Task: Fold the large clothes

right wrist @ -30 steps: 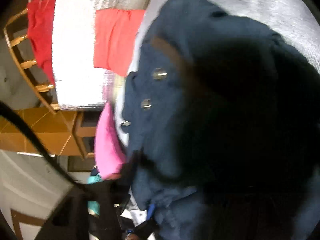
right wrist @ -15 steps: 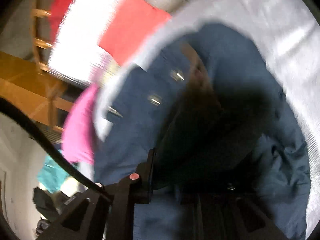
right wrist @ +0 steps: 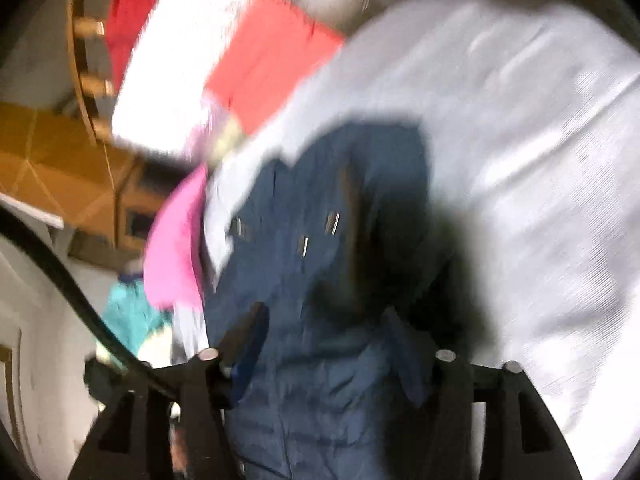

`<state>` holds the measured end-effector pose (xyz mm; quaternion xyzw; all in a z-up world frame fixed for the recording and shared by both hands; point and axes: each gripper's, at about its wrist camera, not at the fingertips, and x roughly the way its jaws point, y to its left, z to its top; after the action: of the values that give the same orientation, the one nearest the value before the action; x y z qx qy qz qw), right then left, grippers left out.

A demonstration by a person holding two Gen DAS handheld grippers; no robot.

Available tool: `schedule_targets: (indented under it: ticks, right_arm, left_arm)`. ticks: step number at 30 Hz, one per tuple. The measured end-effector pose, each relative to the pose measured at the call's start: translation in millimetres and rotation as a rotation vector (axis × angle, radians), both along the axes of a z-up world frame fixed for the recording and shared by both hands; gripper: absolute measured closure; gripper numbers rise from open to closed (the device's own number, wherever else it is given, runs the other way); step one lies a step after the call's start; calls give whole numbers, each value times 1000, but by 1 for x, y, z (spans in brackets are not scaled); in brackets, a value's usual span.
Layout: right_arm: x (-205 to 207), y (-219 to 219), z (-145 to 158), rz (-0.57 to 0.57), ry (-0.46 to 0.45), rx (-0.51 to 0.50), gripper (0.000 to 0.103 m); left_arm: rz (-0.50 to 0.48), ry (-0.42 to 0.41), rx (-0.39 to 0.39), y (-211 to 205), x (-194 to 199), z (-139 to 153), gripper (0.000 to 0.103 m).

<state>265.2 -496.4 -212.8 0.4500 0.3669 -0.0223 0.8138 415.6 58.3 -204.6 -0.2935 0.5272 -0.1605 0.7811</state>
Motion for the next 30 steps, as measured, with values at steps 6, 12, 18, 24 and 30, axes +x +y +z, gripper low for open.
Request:
schedule_targets:
  ticks: [6, 12, 18, 24, 30]
  right_arm:
    - [6, -34, -17, -150, 13, -19, 27]
    - [33, -40, -48, -98, 55, -19, 25]
    - [46, -30, -67, -42, 39, -11, 17]
    - [55, -7, -64, 52, 27, -82, 45]
    - [58, 21, -46, 74, 31, -248, 73]
  left_arm:
    - [191, -136, 71, 38, 22, 9, 22]
    - [190, -29, 28, 37, 48, -29, 22]
    - [73, -40, 23, -3, 55, -45, 21]
    - [26, -106, 156, -27, 48, -40, 25]
    - [58, -117, 186, -31, 47, -42, 71]
